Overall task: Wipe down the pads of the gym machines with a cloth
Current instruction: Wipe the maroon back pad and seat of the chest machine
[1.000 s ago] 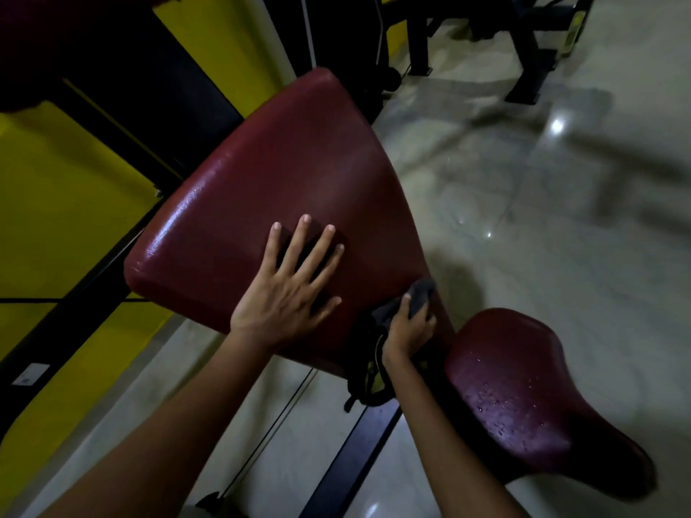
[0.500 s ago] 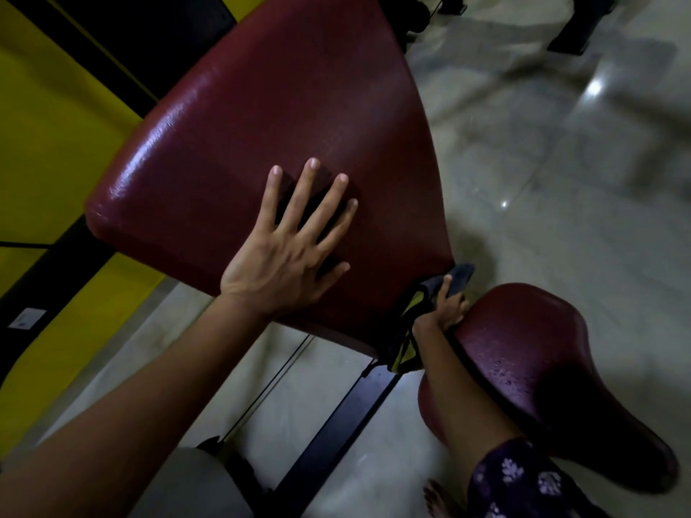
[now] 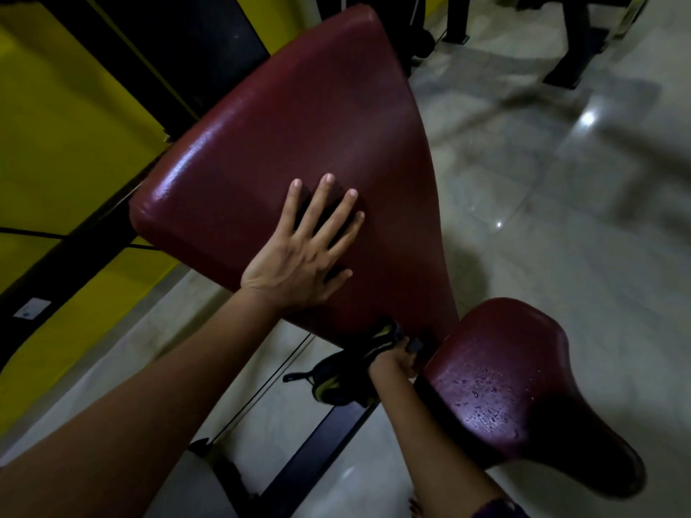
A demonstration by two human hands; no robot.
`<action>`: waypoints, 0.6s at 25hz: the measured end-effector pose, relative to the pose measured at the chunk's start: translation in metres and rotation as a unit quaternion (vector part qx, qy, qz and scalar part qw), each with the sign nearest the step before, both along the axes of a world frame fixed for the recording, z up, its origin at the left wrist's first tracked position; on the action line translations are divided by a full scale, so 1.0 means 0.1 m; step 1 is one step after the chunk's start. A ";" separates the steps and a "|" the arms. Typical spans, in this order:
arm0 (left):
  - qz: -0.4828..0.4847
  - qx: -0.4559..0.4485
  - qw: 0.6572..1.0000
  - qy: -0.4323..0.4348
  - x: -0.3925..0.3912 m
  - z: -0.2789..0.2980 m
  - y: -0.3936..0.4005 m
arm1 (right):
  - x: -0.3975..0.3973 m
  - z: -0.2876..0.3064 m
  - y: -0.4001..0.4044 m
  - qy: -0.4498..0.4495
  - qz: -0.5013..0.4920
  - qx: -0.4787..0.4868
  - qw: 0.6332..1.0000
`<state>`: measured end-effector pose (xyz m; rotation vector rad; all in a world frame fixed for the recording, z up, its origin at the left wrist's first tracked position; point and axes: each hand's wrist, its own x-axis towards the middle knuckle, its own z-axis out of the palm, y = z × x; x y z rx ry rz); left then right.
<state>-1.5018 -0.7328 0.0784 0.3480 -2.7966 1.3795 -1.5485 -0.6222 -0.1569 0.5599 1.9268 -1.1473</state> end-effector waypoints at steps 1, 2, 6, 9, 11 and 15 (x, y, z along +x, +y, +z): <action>0.002 0.004 1.000 -0.002 0.00 0.01 0.01 | -0.07 0.07 -0.05 -0.018 -0.034 0.035 0.999; 0.002 0.008 1.000 -0.003 -0.01 0.01 0.01 | -0.18 0.17 -0.08 -0.017 -0.026 0.024 0.999; -0.003 0.013 1.000 0.014 0.00 -0.01 -0.01 | -0.51 0.78 -0.32 0.048 -0.018 -0.088 0.995; 0.004 0.022 1.000 0.017 -0.02 -0.01 -0.02 | -0.80 1.01 -0.36 0.059 -0.021 -0.135 0.989; 0.020 0.034 0.999 0.015 -0.02 0.01 0.00 | -0.97 1.21 -0.24 0.061 0.035 -0.176 0.982; 0.048 0.071 0.996 0.002 0.00 0.09 0.03 | -1.38 1.69 -0.03 0.172 0.180 -0.196 0.948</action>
